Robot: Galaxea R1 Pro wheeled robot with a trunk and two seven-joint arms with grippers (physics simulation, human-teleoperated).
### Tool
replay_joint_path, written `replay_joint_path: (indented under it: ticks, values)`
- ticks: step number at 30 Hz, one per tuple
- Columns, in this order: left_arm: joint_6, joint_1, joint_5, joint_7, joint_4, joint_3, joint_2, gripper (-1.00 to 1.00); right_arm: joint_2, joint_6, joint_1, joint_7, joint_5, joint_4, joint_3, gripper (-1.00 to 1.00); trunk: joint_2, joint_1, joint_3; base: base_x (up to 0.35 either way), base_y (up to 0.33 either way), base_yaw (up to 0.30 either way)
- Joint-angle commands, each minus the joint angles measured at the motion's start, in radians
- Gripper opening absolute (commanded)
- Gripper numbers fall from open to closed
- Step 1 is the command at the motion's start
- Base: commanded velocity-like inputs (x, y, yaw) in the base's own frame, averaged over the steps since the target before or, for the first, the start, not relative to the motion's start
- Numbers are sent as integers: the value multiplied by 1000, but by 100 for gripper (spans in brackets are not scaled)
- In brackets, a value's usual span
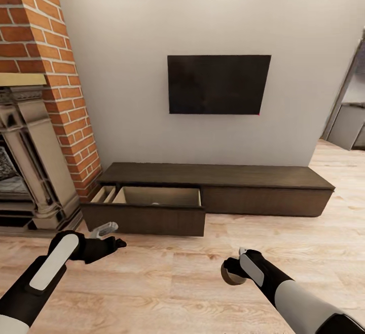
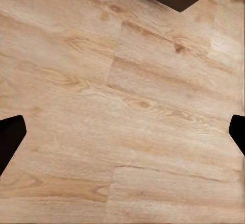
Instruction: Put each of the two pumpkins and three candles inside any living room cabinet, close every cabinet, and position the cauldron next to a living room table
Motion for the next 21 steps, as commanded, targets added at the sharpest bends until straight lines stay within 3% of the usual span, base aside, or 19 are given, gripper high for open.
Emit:
replay_joint_path:
  ticks: [1, 2, 5, 8, 9, 10, 12, 13, 14, 17, 21]
  values:
    - [2, 2, 21, 7, -30, -2, 15, 100, -1, 2, -1, -9, -11, -2, 8, -100, -1, 0, -2, 21, 15, -271]
    - [5, 4, 44, 3, -60, -2, 32, 100, -1, 2, -1, -9, -11, -2, 8, -100, -1, 0, -2, 13, 10, -270]
    - [9, 8, 174, -12, -140, -3, 95, 100, -1, 2, -1, -9, -11, -2, 8, -100, -1, 0, -4, 6, 4, -206]
    - [10, 12, 403, -24, -193, -4, 188, 100, -1, 1, 0, -9, -11, -2, 9, -100, -1, 0, -4, 2, 1, -70]
    - [11, 13, 439, -25, -197, -5, 203, 100, -1, 1, -1, -9, -11, -2, 9, -100, -1, 0, -4, 1, 1, -34]
    - [11, 13, 503, -27, -203, -5, 230, 100, -1, 0, -1, -9, -11, -2, 9, -100, -1, 0, -4, 1, 0, -21]
    - [16, 15, 663, -31, -210, -6, 279, 100, -1, -14, -1, -9, -11, -2, 10, -100, -1, 0, -4, 0, 0, -8]
    - [16, 15, 679, -31, -211, -6, 281, 100, -1, -15, -1, -9, -11, -2, 10, -100, -1, 0, -4, 0, 0, -3]
    - [18, 15, 724, -38, -212, -6, 287, 100, -1, -19, -1, -9, -11, -2, 11, -100, -1, 0, -4, 0, 0, -2]
    - [20, 15, 785, -67, -212, -8, 291, 100, -1, -22, -1, -9, -11, -2, 10, -100, -1, 0, -4, 0, 0, 0]
    - [22, 15, 846, -109, -212, -13, 293, 100, 0, -24, -1, -9, -11, -4, 11, -100, -1, 0, -4, 0, 0, 0]
